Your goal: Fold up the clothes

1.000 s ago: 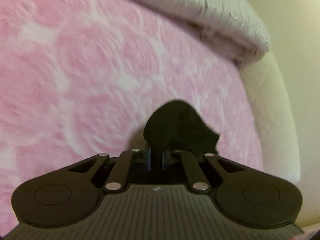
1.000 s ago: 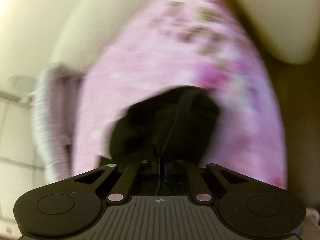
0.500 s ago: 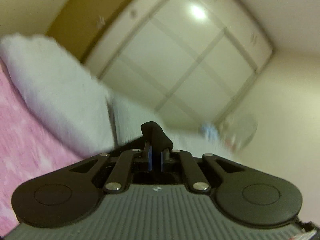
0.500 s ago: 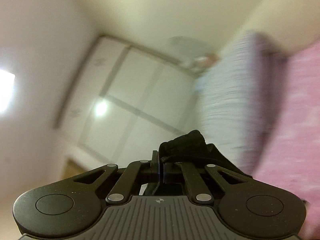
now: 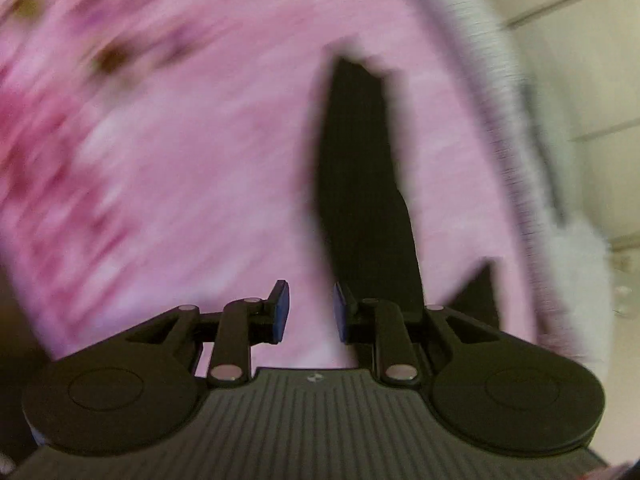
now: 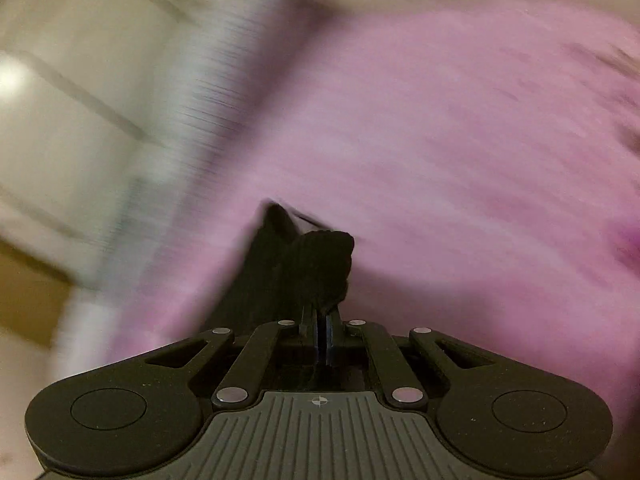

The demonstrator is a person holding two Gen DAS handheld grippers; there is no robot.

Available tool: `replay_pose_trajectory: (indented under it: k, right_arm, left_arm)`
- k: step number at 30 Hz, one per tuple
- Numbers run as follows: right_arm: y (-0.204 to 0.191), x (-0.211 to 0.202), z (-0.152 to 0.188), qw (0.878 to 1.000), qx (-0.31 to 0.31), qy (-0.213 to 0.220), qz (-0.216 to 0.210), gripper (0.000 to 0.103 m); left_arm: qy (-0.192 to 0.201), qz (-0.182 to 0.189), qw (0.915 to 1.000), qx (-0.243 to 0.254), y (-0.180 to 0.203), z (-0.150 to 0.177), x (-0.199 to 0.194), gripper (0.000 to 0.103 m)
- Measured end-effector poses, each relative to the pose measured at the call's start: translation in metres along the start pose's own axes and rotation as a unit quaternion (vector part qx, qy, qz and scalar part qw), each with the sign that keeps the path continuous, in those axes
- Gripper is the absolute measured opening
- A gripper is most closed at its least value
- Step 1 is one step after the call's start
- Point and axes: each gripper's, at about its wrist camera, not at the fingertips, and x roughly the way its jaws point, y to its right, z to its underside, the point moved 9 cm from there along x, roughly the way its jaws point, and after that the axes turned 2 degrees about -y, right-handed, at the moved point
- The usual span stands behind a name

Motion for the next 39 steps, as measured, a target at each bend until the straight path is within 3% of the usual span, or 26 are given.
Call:
replay_pose_trajectory:
  k: [3, 5, 7, 11, 14, 17, 18, 19, 21, 23, 26, 33, 39]
  right_arm:
    - [0.073, 0.02, 0.02, 0.994, 0.056, -0.054, 0.083, 0.005]
    - [0.088, 0.022, 0.02, 0.993, 0.057, -0.048, 0.094, 0.006]
    - [0.086, 0.027, 0.019, 0.994, 0.061, -0.043, 0.081, 0.013]
    - [0.067, 0.033, 0.007, 0.996, 0.062, -0.041, 0.049, 0.014]
    - [0.068, 0.04, 0.007, 0.997, 0.059, -0.04, 0.038, 0.014]
    - [0.074, 0.046, 0.011, 0.995, 0.065, -0.056, 0.044, 0.017]
    - [0.077, 0.048, 0.012, 0.995, 0.07, -0.058, 0.048, 0.035]
    - [0.08, 0.049, 0.014, 0.994, 0.075, -0.06, 0.05, 0.061]
    - [0.087, 0.046, 0.017, 0.993, 0.094, -0.051, 0.046, 0.074]
    - [0.093, 0.044, 0.018, 0.992, 0.109, -0.049, 0.042, 0.074]
    - [0.096, 0.045, 0.019, 0.99, 0.131, -0.045, 0.036, 0.074]
    - [0.083, 0.054, 0.019, 0.989, 0.14, -0.038, 0.033, 0.073]
    - [0.073, 0.061, 0.014, 0.988, 0.144, -0.02, 0.046, 0.074]
  left_arm:
    - [-0.006, -0.011, 0.9998, 0.016, -0.002, 0.008, -0.001, 0.023]
    - [0.0, -0.005, 0.9995, 0.033, 0.007, 0.001, -0.003, 0.025]
    - [0.004, 0.013, 0.9987, 0.05, 0.017, -0.005, -0.002, 0.027]
    - [-0.008, 0.057, 0.9934, 0.099, 0.065, -0.001, 0.011, 0.027]
    - [-0.029, 0.073, 0.9794, 0.186, 0.11, 0.013, 0.025, 0.028]
    - [-0.054, 0.072, 0.9528, 0.29, 0.143, 0.034, 0.047, 0.028]
    - [-0.057, 0.065, 0.9476, 0.308, 0.147, 0.04, 0.053, 0.028]
    - [-0.059, 0.058, 0.9469, 0.311, 0.147, 0.042, 0.058, 0.028]
    - [-0.061, 0.063, 0.9543, 0.286, 0.145, 0.037, 0.063, 0.028]
    - [-0.057, 0.067, 0.9651, 0.247, 0.142, 0.02, 0.068, 0.03]
    - [-0.041, 0.047, 0.973, 0.222, 0.148, -0.018, 0.084, 0.031]
    - [-0.016, -0.017, 0.9805, 0.195, 0.187, -0.114, 0.14, 0.034]
    - [-0.01, -0.054, 0.9811, 0.186, 0.208, -0.171, 0.19, 0.034]
